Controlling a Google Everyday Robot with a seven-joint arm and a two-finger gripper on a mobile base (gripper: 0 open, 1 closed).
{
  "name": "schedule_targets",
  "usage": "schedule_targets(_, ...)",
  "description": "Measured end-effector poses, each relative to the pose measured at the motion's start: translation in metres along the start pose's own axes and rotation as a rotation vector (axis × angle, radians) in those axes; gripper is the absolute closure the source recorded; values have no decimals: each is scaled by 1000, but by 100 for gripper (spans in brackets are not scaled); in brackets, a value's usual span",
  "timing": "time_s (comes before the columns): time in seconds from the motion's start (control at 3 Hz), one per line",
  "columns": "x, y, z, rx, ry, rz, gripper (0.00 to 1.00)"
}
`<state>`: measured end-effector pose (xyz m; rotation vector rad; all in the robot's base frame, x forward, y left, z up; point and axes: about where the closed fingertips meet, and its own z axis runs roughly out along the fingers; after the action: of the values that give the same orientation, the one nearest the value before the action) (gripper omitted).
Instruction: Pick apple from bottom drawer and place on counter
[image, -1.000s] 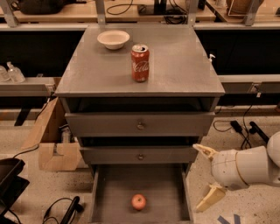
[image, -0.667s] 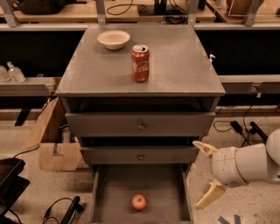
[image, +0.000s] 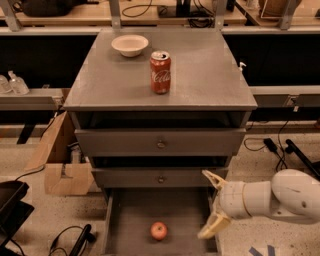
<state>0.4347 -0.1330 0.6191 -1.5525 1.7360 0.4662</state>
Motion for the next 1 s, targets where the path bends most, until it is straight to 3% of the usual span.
schedule_targets(0.33, 33, -27, 54, 49, -71, -49, 0)
schedule_targets(0.67, 75, -46, 100, 52, -136, -62, 0)
schedule_targets(1.0, 140, -26, 156, 9, -191, 28, 0)
